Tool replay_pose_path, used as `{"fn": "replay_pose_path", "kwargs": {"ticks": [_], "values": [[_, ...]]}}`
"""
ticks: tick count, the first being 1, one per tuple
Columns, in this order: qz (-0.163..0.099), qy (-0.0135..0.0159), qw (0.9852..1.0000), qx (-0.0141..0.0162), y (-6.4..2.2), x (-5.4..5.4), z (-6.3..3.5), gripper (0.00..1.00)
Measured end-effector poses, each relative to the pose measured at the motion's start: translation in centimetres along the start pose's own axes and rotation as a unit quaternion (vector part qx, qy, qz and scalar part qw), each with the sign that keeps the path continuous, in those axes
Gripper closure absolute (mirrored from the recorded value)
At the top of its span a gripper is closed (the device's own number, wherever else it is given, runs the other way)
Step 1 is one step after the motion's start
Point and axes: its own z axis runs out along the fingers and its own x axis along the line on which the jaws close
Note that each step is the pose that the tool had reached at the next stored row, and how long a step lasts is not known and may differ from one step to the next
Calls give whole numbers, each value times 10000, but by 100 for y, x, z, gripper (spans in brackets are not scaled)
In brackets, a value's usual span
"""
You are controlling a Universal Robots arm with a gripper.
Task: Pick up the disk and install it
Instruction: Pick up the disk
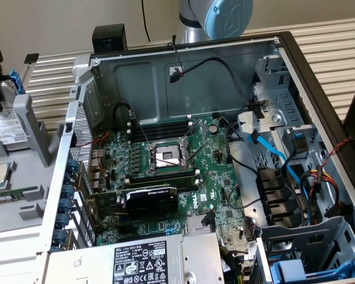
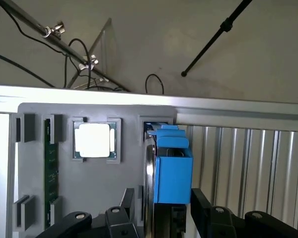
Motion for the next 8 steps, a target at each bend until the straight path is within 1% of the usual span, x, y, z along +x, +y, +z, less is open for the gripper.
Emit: {"fn": "replay_pose_path", "kwargs": {"ticks": [4,5,8], "values": [[17,-13,10000,-30,-4,0,0,43],[20,-16,10000,-41,-5,0,-1,43],[24,-33,10000,-65,-15,1,0,43]]}}
